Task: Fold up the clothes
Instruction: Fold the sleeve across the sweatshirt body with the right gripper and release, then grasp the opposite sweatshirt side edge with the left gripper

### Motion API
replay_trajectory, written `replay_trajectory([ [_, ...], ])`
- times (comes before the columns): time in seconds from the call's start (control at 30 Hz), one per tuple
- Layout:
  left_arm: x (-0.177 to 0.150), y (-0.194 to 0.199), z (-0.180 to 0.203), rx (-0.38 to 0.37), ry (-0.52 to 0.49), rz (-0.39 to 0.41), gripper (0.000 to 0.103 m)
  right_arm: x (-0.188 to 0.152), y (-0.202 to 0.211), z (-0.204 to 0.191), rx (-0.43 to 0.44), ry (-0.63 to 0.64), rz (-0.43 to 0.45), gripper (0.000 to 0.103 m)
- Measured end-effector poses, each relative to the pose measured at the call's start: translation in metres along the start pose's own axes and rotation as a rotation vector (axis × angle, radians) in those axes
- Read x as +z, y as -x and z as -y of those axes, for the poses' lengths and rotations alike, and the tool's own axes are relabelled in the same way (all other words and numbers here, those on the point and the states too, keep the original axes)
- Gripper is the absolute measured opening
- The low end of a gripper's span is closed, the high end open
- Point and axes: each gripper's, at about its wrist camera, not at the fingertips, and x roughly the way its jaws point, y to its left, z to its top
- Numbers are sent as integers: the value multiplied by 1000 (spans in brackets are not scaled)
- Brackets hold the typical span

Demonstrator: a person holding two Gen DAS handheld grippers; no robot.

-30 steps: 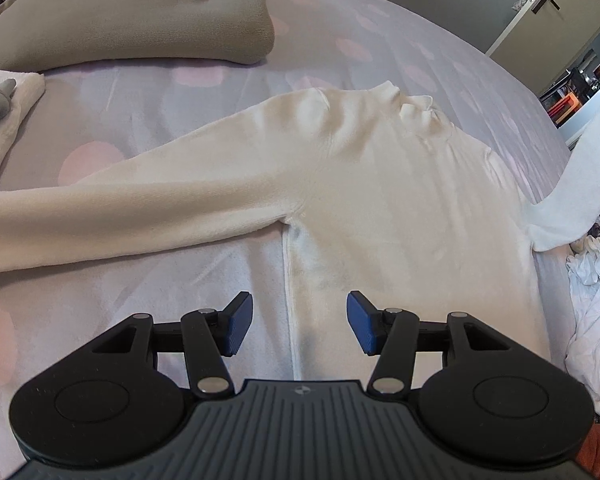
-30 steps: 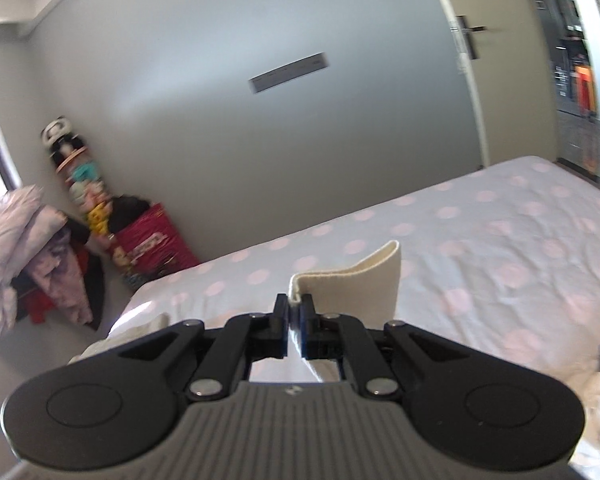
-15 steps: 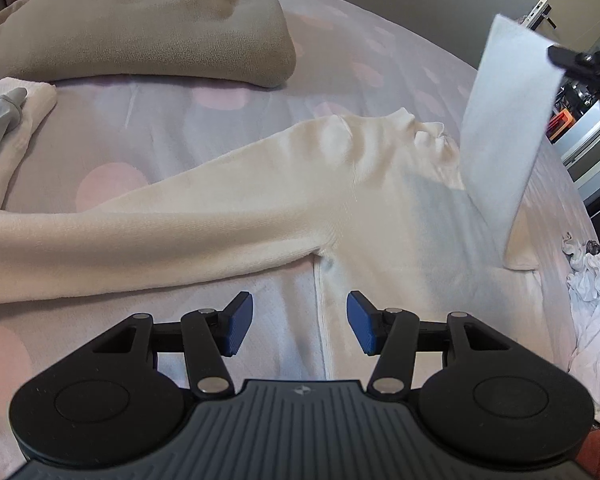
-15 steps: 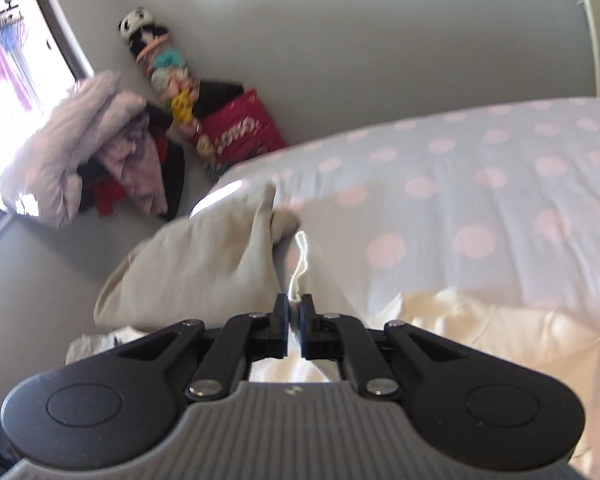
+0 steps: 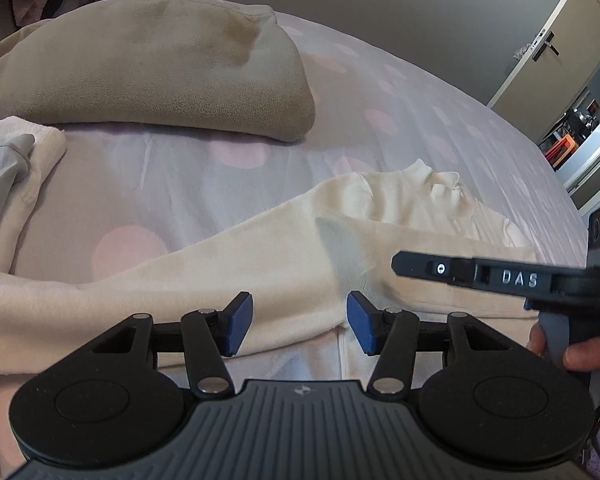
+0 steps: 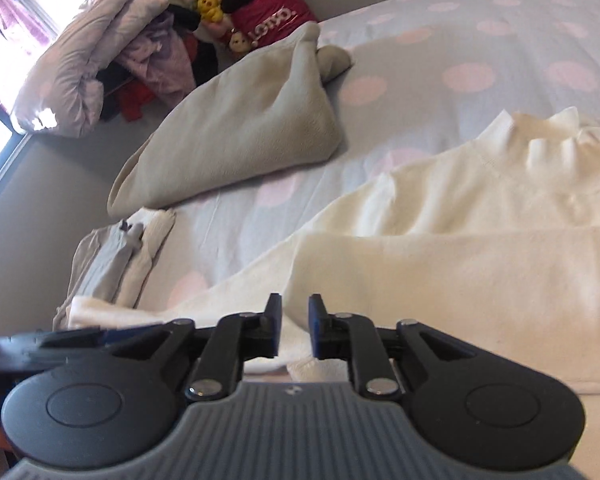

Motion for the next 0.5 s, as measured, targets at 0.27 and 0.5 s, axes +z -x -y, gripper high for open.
replay_trajectory([
  [0.27,7,-25,13,-9,4,-24,52,-18,61,40,-109,81,61,31],
  [0.5,1,-54,32,-8,-8,-50,50,-66,153,132,-400,53,181,31],
])
